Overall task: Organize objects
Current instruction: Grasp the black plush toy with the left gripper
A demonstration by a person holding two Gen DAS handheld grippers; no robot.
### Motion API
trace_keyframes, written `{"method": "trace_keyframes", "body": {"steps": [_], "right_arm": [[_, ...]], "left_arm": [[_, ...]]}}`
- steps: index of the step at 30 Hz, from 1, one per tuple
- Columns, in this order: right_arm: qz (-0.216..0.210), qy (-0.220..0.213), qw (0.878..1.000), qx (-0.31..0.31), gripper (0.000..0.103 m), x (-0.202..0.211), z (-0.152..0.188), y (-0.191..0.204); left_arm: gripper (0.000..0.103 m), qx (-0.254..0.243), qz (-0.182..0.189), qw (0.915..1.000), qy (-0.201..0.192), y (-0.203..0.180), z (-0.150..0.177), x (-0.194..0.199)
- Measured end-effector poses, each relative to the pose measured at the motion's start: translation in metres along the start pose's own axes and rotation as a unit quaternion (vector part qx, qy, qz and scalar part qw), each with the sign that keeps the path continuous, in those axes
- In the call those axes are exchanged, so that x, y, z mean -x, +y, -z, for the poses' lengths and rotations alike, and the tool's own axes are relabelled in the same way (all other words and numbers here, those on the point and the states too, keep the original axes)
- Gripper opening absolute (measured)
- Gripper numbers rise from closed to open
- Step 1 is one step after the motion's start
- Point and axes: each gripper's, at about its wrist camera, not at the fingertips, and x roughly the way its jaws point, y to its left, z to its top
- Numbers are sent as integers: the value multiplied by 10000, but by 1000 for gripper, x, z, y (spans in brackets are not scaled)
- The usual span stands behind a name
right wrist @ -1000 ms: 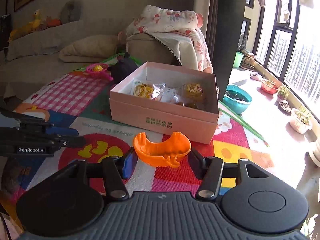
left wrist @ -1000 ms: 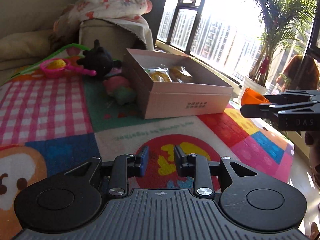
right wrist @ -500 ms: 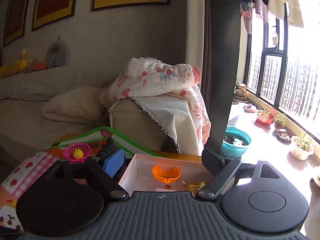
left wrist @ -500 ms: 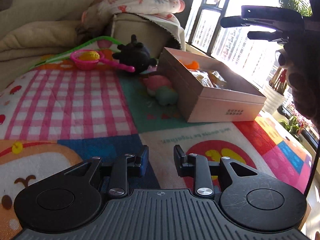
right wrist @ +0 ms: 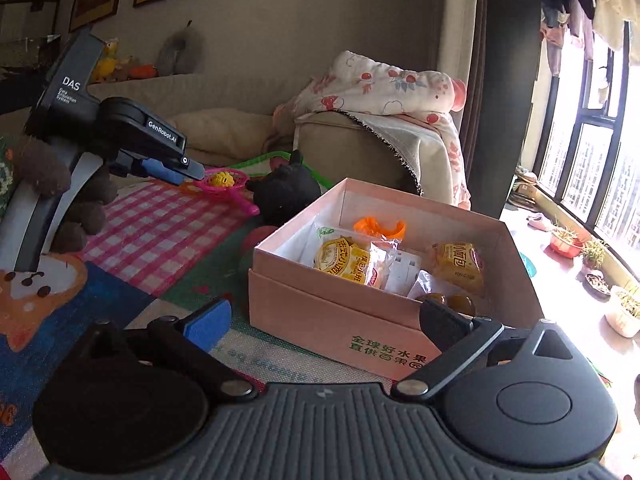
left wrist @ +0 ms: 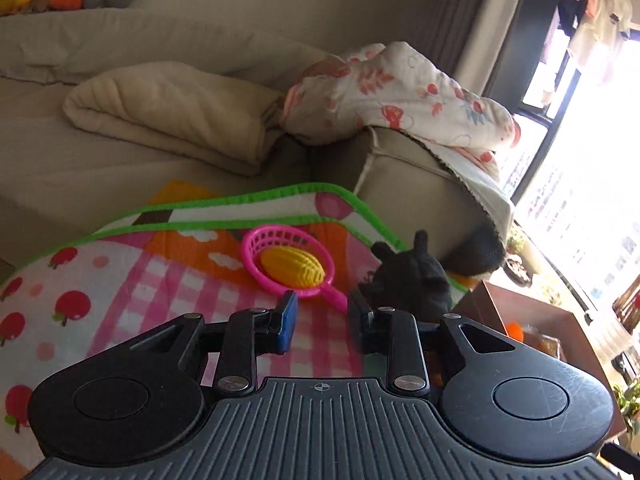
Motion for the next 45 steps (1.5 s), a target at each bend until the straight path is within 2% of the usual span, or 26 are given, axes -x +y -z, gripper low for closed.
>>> {"method": "trace_keyframes", "body": {"steps": [3, 7, 11, 13, 14, 15, 17, 19, 22, 24, 27, 29, 32, 34, 36, 38, 44, 45], "right_arm": [[22, -58, 10000, -63, 103, 0, 2, -1], [-26, -113, 9997, -218, 103, 1, 3, -7], [-115, -170, 9992, -351, 103, 3, 3, -12], [-132, -178, 9991, -367, 103, 3, 3, -13], [-135, -181, 9991, -371, 103, 3, 3, -13], [-138, -182, 9990, -373, 103, 3, 3, -13], [-145, -171, 9991, -372, 103, 3, 3, -12], [-151, -159, 9991, -364, 103, 3, 3, -11], [-135, -152, 9992, -356, 103, 3, 3, -10], [-118, -145, 9993, -338, 103, 3, 3, -9], [-101, -136, 9993, -321, 103, 3, 3, -8], [-102, -112, 9994, -318, 103, 3, 3, -8], [-100, -102, 9994, -315, 103, 2, 3, -8], [-83, -93, 9995, -301, 103, 2, 2, -8], [-53, -75, 9996, -273, 103, 2, 2, -6], [-44, -61, 9996, -257, 103, 1, 2, -6], [-84, -31, 9996, -249, 103, 0, 2, -7], [-89, -30, 9996, -251, 103, 0, 2, -7]], "left_arm": [[30, 98, -331, 9993, -141, 4, -23, -23], [31, 2, -1209, 9922, -287, 11, -44, -57], [31, 133, -1355, 9906, 107, 26, -46, -86], [30, 175, -1387, 9902, 13, 25, -43, -86], [30, 172, -1262, 9916, -211, 21, -43, -79], [30, 100, -964, 9944, -425, 15, -42, -72], [30, -147, -262, 9983, -507, 0, -43, -63], [30, -504, 379, 9979, -119, -21, -44, -65], [30, -959, 784, 9915, 389, -51, -38, -77], [32, -1288, 729, 9871, 617, -69, -28, -86], [32, -1616, 716, 9835, 378, -84, -19, -86], [32, -1746, 751, 9810, 400, -91, -17, -85], [32, -1855, 962, 9757, 664, -96, -16, -81], [36, -1917, 1114, 9715, 837, -99, -15, -79], [38, -2031, 1141, 9684, 886, -103, -12, -76], [39, -2105, 1103, 9678, 833, -104, -8, -75], [40, -1853, 1147, 9724, 829, -102, -9, -83], [43, -1770, 1158, 9735, 873, -101, -11, -86]]}}
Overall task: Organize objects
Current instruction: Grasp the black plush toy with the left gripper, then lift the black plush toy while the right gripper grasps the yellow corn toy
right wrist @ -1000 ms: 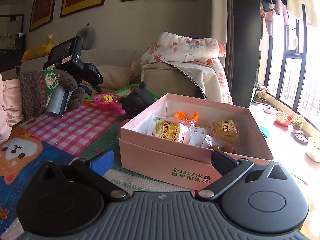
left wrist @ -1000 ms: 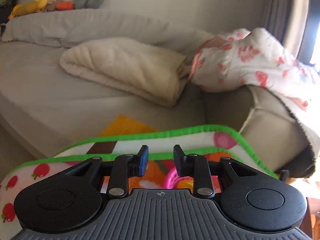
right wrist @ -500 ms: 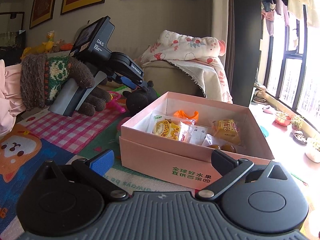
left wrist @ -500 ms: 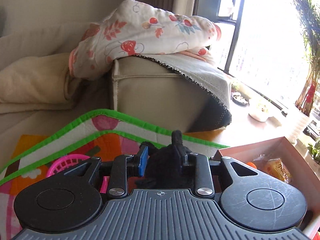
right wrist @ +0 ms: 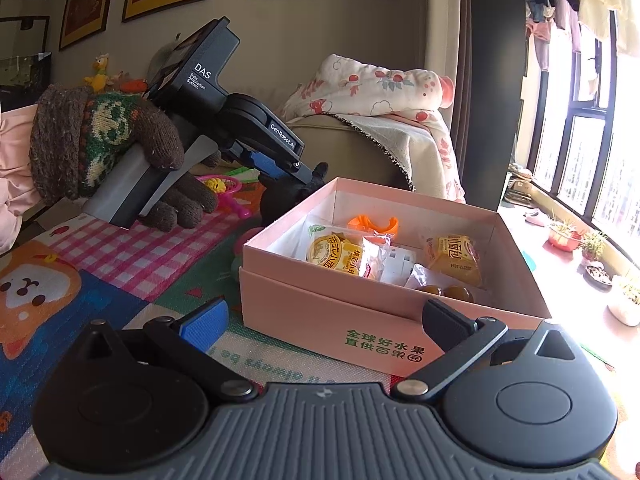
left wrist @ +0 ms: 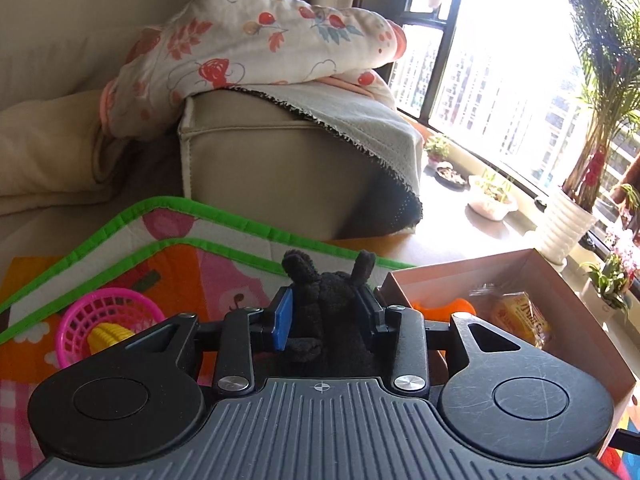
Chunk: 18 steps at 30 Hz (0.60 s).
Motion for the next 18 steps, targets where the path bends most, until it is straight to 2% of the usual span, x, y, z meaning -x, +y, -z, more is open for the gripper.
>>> {"method": "trace_keyframes", "body": {"steps": [1, 4, 6, 9, 11, 13, 16, 18], "right_arm": [[-2, 0, 10000, -2, 103, 0, 0, 0], [-1, 1, 10000, -1, 103, 0, 0, 0], [2, 0, 10000, 0, 103, 0, 0, 0], [-8, 7, 10000, 4, 103, 0, 0, 1], [-9, 7, 10000, 5, 103, 0, 0, 1], [-7, 8, 10000, 7, 103, 0, 0, 1], [1, 11, 10000, 16, 103, 0, 0, 1], [22, 22, 10000, 34, 103, 0, 1, 2]], "left_arm": [[53, 111, 48, 9999, 83, 3, -1, -3], [71, 824, 269, 9940, 668, 18, -1, -12], [72, 917, 496, 9906, 889, 23, 5, -12], [78, 810, 494, 9929, 714, 21, 15, -9], [77, 798, 419, 9949, 448, 20, 17, -8], [64, 871, 457, 9949, 214, 20, 18, -8], [60, 948, 426, 9945, 129, 16, 20, 1], [59, 946, 520, 9941, -81, 13, 26, 22]]}}
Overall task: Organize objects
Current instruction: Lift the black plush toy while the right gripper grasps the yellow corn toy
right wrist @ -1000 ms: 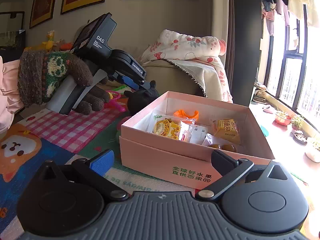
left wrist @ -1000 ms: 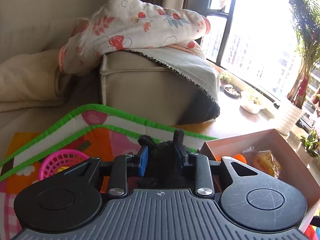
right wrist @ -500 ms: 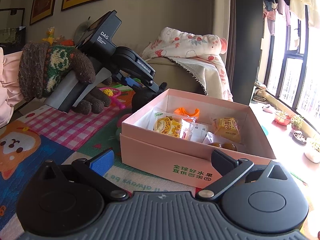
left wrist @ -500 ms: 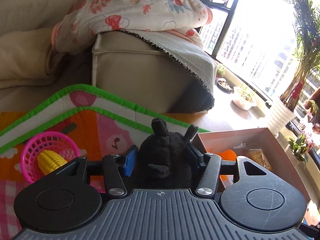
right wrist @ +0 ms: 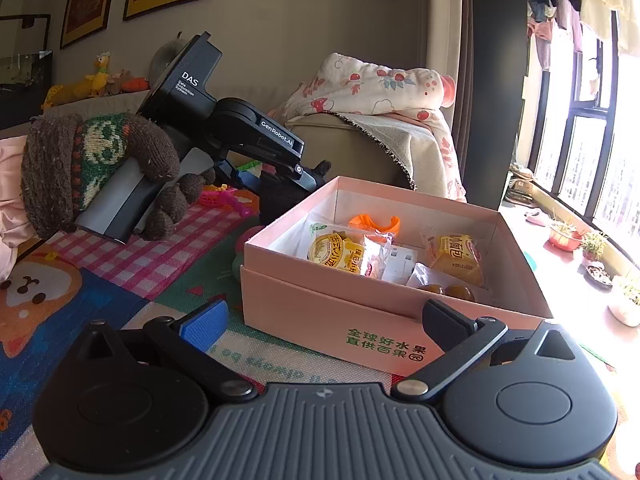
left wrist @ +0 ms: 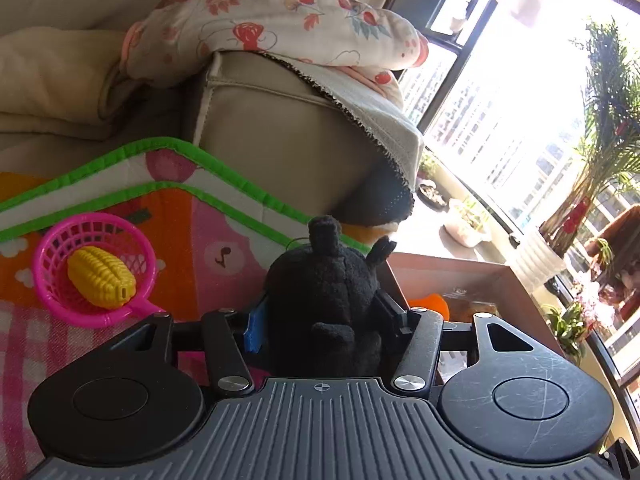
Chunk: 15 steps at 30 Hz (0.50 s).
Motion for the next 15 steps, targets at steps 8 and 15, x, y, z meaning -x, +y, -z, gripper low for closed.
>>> {"method": "trace_keyframes", "body": {"steps": [8, 15], "right_arm": [[533, 1, 9978, 404, 103, 5, -4, 19], [-30, -99, 9885, 1508, 103, -10, -89, 80]], "left_arm": [[59, 537, 279, 9926, -1054, 29, 59, 122], [59, 1686, 5, 9766, -1338, 97, 105, 156]]}}
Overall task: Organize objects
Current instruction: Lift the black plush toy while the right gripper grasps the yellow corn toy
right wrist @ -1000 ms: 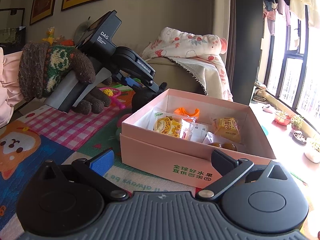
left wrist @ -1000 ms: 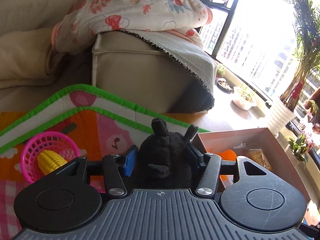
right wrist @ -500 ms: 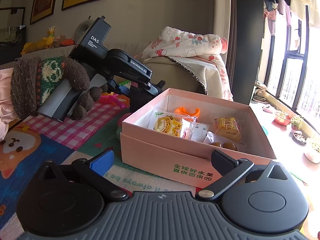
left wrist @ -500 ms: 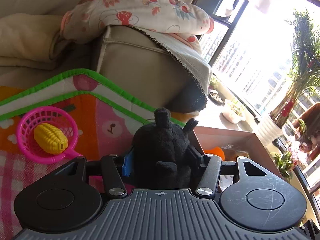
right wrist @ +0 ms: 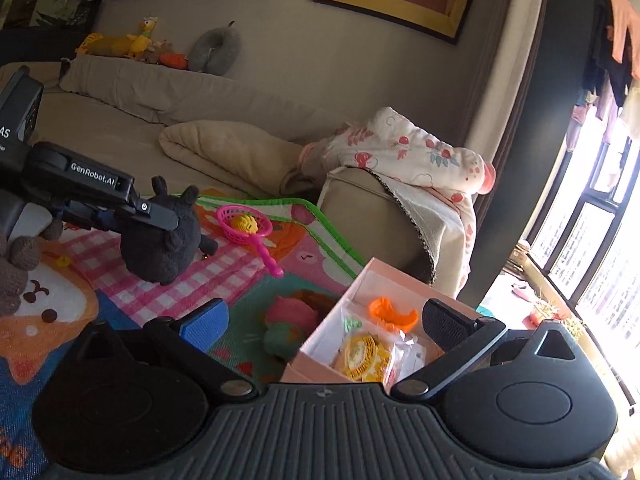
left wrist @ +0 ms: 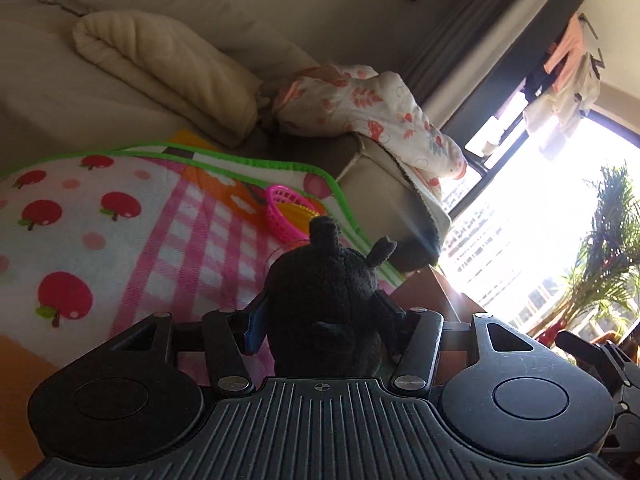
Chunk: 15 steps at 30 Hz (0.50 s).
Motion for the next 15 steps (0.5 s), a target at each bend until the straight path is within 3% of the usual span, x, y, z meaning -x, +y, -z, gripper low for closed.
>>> {"method": "trace_keyframes", "body": {"steps": [3, 6, 11, 15], "right_arm": [[-454, 435, 9980, 26, 103, -49, -43, 17], [-693, 968, 9929, 58, 103, -119, -70, 43], [-516, 1585, 9860, -90, 103, -227, -85, 76], [-363, 1933, 9796, -402, 103, -279, -89, 84]], "left_arm": [[59, 501, -187, 9977, -414, 22, -7, 17], [59, 486, -477, 9944, -804, 26, -12, 28], [59, 740, -705, 9914, -813, 40, -14, 26], [59, 848, -636, 9907, -852, 44, -15, 26]]}}
